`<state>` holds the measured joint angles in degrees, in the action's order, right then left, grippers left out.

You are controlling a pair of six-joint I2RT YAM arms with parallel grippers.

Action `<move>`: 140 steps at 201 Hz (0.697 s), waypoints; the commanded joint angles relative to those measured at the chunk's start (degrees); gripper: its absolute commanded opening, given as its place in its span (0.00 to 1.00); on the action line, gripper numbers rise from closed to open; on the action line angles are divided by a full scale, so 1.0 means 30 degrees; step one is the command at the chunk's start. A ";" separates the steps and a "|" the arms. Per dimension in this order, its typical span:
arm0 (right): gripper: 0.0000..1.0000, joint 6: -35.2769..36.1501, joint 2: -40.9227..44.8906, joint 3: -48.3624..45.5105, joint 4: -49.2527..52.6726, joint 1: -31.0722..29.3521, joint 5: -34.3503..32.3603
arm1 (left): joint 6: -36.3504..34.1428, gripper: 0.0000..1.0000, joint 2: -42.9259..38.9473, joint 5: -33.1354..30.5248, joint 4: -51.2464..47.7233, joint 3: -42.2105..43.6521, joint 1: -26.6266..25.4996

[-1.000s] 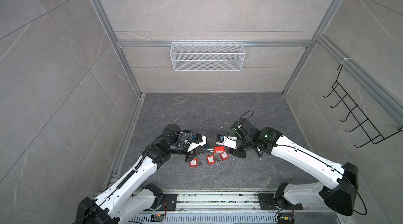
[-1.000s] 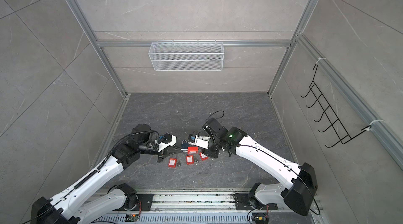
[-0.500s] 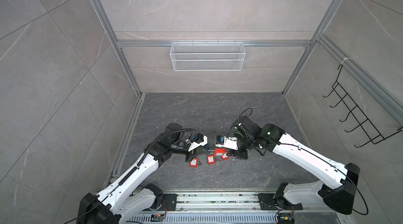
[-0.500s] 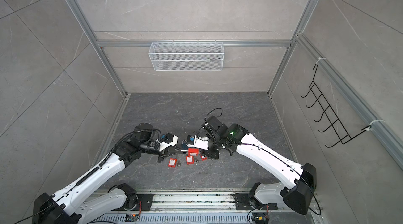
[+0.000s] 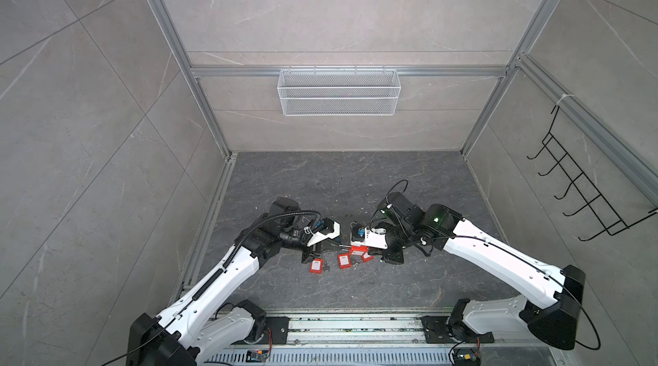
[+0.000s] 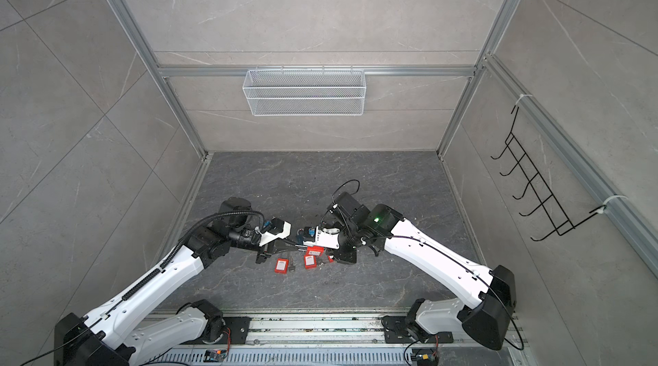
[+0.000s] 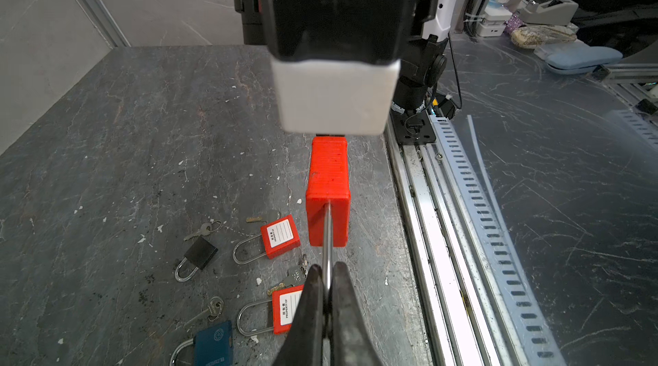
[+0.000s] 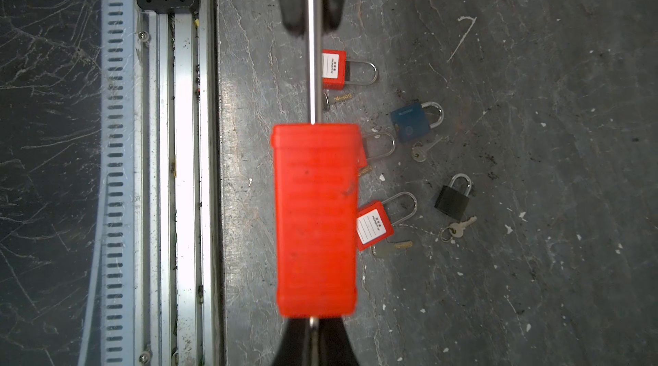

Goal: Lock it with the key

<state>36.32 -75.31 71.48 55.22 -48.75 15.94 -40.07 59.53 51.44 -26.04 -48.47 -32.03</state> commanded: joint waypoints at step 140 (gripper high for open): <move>0.00 -0.3368 0.0684 -0.4431 -0.4594 0.2334 -0.1565 | -0.7419 0.00 0.3136 -0.7372 -1.2887 -0.6121 0.2249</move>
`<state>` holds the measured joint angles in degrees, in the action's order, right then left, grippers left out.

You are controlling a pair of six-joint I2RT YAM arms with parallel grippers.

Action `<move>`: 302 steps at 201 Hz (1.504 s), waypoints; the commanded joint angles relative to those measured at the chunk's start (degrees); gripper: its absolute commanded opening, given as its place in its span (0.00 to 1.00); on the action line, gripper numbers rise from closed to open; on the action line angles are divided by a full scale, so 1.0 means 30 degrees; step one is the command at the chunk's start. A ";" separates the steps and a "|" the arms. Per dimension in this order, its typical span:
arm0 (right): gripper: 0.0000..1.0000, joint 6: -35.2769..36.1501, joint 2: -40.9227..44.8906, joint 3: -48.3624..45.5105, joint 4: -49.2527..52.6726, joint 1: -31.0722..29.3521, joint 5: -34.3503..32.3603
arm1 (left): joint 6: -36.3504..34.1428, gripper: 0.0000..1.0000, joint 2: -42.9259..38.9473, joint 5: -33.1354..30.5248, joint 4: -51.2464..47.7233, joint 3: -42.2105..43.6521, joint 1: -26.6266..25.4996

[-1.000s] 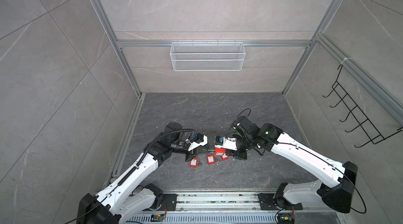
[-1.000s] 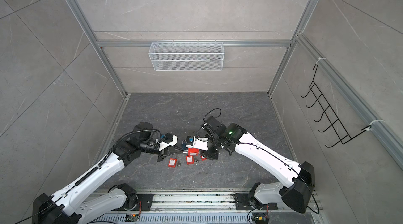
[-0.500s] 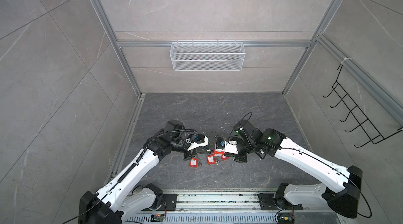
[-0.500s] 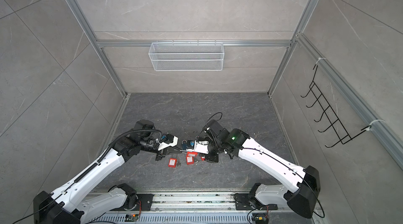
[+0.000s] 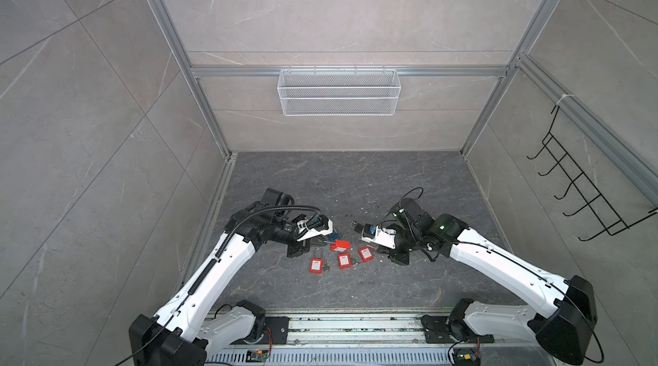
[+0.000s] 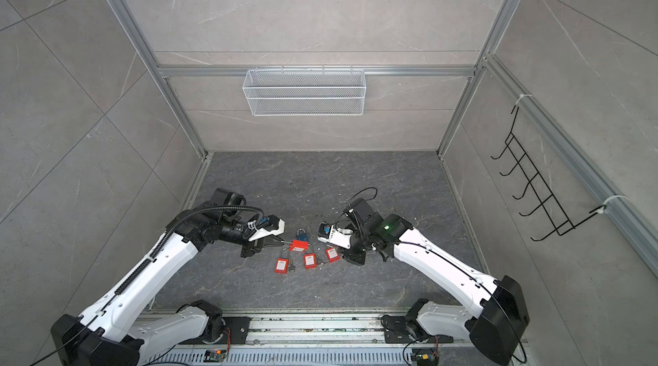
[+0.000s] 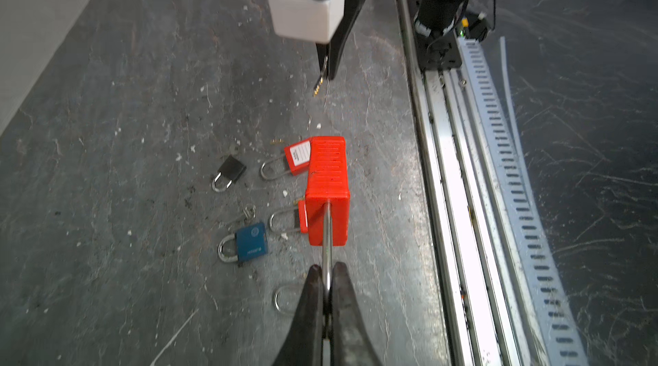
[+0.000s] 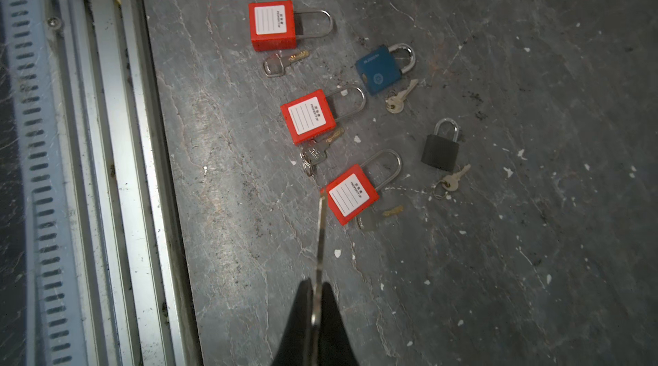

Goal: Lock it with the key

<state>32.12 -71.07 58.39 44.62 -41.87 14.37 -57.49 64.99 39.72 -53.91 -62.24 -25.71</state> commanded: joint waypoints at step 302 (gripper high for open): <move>0.00 -0.4286 -0.2498 -0.2227 -0.4161 0.0040 -0.0720 | 0.0831 0.00 1.4964 -1.3159 -0.6642 -0.8718 -0.1477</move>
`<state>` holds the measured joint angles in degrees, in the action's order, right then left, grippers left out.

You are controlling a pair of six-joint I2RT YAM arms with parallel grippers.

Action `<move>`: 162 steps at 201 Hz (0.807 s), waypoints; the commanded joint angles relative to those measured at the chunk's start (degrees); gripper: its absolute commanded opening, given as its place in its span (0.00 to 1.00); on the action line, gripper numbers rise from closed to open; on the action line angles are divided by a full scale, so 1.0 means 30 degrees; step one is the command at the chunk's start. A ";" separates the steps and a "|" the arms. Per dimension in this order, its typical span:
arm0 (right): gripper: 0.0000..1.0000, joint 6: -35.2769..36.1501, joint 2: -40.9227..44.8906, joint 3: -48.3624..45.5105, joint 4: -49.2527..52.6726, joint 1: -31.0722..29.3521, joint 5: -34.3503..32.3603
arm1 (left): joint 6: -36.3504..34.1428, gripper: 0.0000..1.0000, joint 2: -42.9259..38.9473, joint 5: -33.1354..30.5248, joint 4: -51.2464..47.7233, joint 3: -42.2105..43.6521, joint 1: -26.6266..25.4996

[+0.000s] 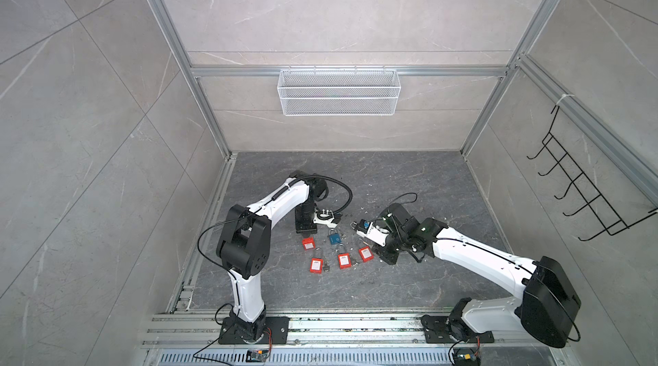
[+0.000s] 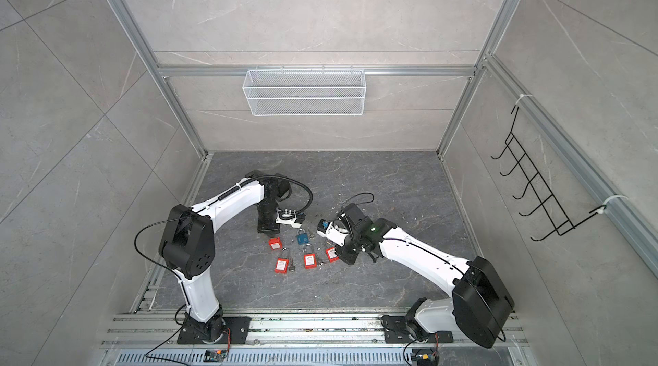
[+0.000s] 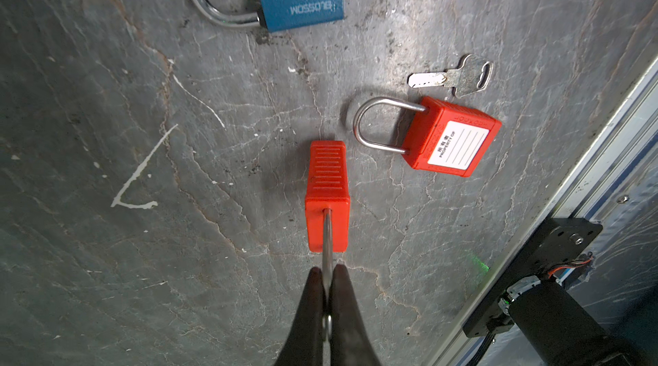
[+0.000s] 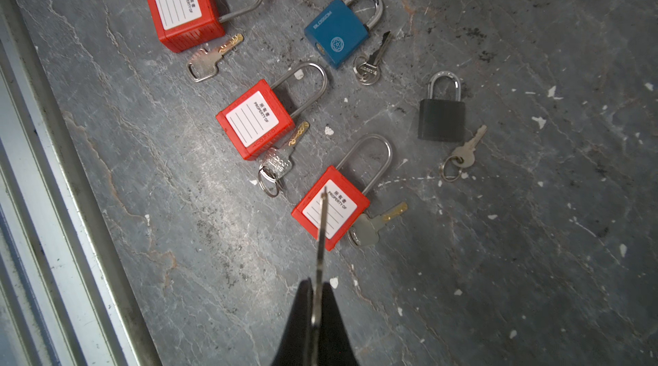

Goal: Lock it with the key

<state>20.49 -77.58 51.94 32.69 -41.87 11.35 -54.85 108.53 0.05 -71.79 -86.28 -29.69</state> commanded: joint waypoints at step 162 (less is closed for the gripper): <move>0.00 -0.5661 -0.1801 0.1631 -0.0647 0.0026 0.1160 | 0.0974 0.31 0.2678 0.0185 0.1818 -0.3874 0.1843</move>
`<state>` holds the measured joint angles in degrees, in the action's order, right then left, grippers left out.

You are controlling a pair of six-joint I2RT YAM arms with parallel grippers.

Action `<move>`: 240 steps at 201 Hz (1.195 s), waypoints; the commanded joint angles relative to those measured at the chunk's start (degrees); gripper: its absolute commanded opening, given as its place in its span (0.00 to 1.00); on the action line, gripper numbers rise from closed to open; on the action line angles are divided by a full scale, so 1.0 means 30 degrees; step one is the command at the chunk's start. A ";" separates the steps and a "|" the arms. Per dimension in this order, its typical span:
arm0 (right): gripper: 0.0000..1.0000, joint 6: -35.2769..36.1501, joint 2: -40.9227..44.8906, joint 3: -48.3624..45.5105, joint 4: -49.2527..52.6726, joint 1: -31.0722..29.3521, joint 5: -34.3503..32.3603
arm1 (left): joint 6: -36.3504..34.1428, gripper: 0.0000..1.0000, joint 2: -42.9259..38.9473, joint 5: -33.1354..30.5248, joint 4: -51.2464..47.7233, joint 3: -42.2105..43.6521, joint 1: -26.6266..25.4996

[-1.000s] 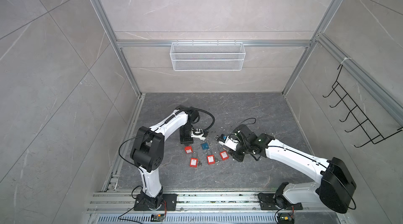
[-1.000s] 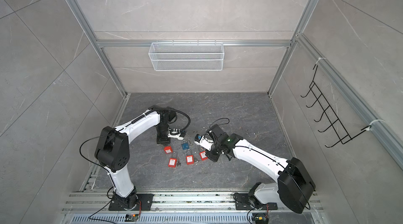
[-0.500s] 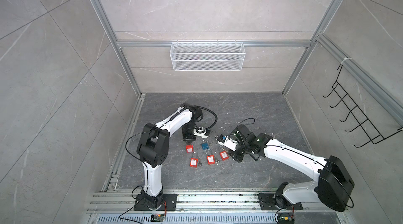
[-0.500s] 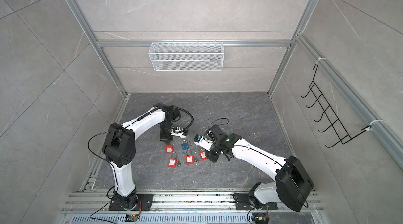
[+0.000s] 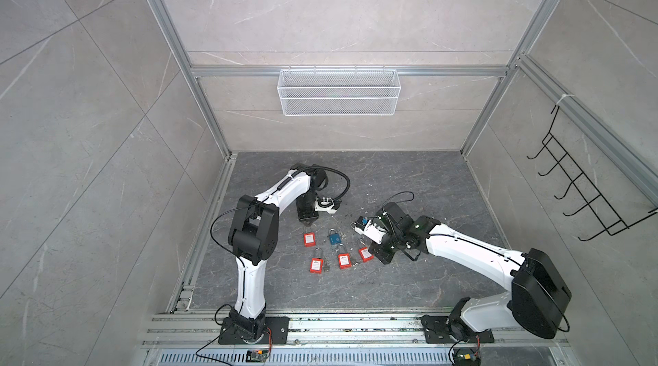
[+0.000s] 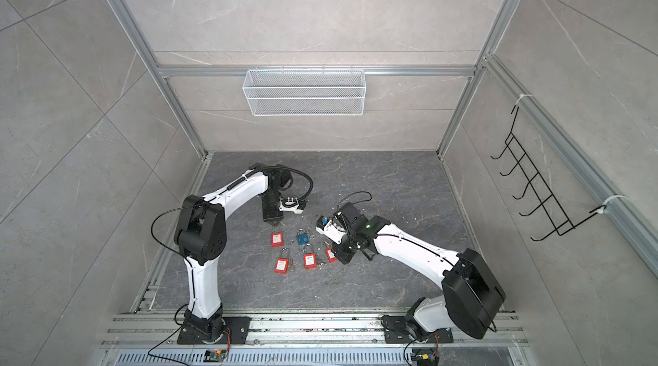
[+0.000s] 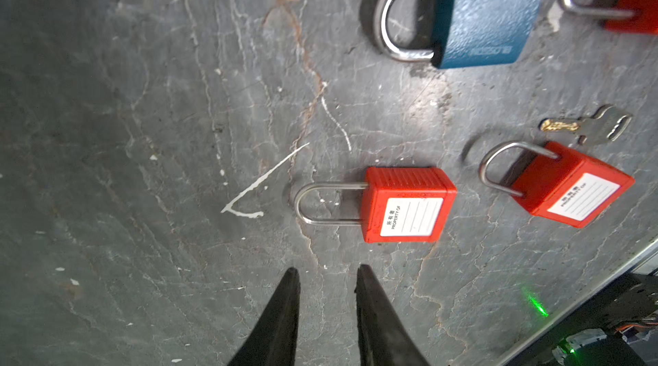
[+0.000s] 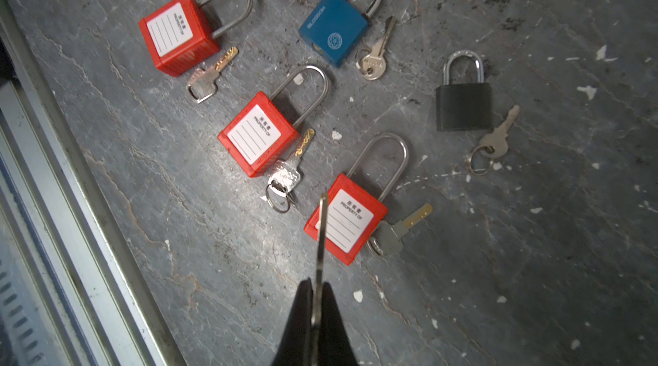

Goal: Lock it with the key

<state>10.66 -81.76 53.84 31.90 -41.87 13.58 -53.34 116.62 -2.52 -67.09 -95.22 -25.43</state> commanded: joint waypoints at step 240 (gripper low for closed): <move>0.00 -1.5318 -1.6820 1.7501 0.1849 -0.2392 0.1407 | 1.7304 0.39 -2.1167 0.9250 1.5177 1.6702 0.7093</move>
<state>-33.69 -130.32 104.12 34.70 -48.95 17.39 -4.19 54.98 23.14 -23.83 -45.65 -4.45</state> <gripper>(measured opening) 0.053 0.390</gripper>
